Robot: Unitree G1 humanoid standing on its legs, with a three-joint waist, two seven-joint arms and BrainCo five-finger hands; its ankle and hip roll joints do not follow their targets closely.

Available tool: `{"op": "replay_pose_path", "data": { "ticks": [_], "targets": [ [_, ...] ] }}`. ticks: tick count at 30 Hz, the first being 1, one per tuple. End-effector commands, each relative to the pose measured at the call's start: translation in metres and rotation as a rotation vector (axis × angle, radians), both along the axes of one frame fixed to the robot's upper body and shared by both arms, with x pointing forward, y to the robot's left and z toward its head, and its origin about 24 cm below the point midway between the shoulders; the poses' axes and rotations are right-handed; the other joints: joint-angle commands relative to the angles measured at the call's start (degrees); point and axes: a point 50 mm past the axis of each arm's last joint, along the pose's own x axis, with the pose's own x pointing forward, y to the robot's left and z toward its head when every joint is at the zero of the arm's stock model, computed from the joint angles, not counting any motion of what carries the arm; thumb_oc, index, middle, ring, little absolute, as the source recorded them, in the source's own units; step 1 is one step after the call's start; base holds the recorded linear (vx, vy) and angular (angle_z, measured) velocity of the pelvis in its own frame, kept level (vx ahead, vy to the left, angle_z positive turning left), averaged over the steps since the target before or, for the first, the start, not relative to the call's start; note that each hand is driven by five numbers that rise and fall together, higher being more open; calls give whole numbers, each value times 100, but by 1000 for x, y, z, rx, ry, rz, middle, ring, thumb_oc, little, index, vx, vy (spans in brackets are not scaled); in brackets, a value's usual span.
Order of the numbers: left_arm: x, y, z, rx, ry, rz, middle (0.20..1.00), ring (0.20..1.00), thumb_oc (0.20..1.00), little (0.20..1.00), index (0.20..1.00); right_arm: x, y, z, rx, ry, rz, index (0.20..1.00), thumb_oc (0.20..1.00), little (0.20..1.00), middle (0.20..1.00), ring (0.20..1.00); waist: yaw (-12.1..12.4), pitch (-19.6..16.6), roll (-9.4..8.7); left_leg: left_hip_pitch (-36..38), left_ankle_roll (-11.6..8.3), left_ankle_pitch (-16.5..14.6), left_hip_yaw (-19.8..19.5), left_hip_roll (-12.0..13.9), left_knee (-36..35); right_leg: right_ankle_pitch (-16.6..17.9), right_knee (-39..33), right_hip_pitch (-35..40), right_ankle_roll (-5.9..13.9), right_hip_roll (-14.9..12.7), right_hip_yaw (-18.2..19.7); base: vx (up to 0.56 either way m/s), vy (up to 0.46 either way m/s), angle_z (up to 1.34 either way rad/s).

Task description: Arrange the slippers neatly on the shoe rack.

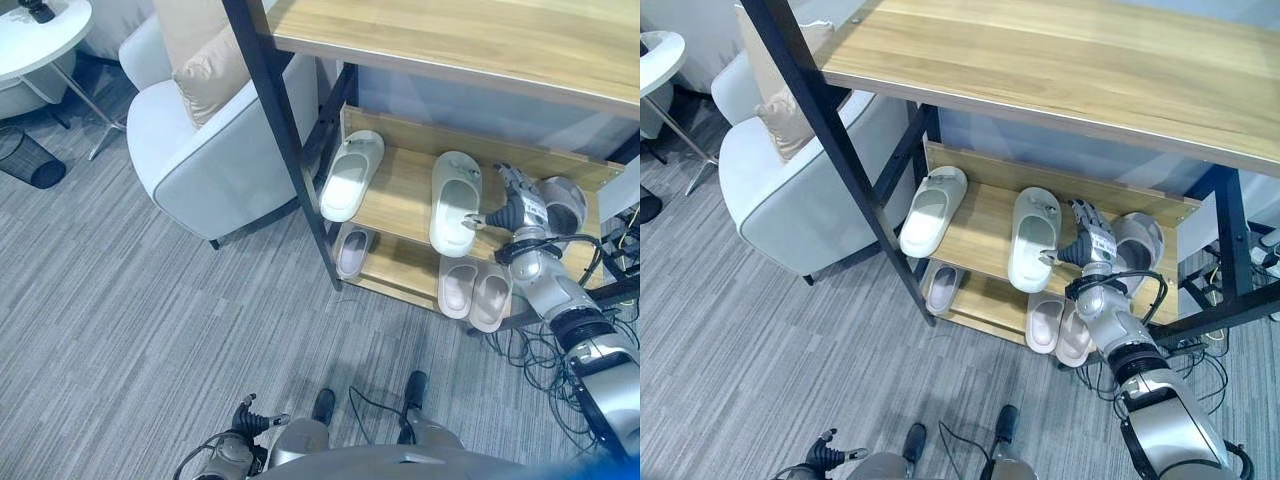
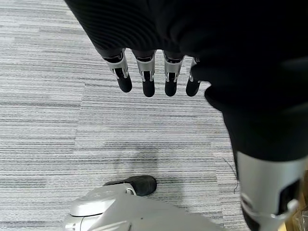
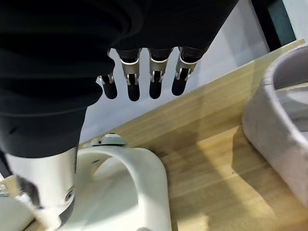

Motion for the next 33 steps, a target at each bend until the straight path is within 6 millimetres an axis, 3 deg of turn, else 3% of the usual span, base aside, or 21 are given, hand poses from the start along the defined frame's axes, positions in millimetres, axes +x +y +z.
{"op": "replay_pose_path", "data": {
  "ticks": [1,4,18,19,20,29,31,33],
  "targets": [
    [7,2,1,32,5,-25,1000,1000,1000,1000,1000,10,4,33,9,-129,18,1000,1000,1000,1000,1000,154,45,-179,-370,-184,358,-222,-66,-287,-851,39,981,667,-293,-243,2,5,6],
    [11,1,2,31,-9,-23,1000,1000,1000,1000,1000,16,0,47,56,-166,-9,1000,1000,1000,1000,1000,198,131,-179,-527,-200,414,-260,-93,-287,-820,39,855,681,-310,-257,10,13,6],
    [30,0,9,34,-79,-31,1000,1000,1000,1000,1000,22,-33,67,136,-201,-155,1000,1000,1000,1000,1000,382,334,-231,-1058,-290,559,-359,-206,-287,-752,39,486,758,-389,-466,22,6,7],
    [30,0,9,35,-77,-32,1000,1000,1000,1000,1000,22,-34,70,143,-210,-156,533,533,533,533,533,407,355,-254,-1089,-298,567,-370,-207,-287,-746,39,471,768,-396,-490,30,-8,5],
    [30,-1,9,34,-77,-33,1000,1000,1000,1000,1000,22,-34,69,145,-210,-157,200,200,200,200,200,420,369,-267,-1104,-303,572,-370,-209,-287,-748,39,463,770,-395,-501,21,-10,15],
    [32,-7,9,28,-91,-60,1000,1000,1000,1000,1000,17,-34,64,169,-252,-182,200,200,200,200,200,393,453,-278,-1072,-284,548,-388,-232,-287,-751,39,544,784,-421,-586,4,-3,3],
    [58,-5,19,27,-147,-48,1000,1000,1000,1000,1000,21,-21,73,155,-273,-131,200,200,200,200,200,281,449,-272,-1059,-276,533,-359,-224,-287,-739,39,524,789,-425,-543,-15,46,1],
    [50,-4,16,19,-132,-25,1000,1000,1000,1000,1000,21,-24,71,163,-273,-158,200,200,200,200,200,284,412,-259,-1063,-257,515,-363,-235,-287,-733,39,514,786,-433,-526,-14,45,-4]
  ]
}}
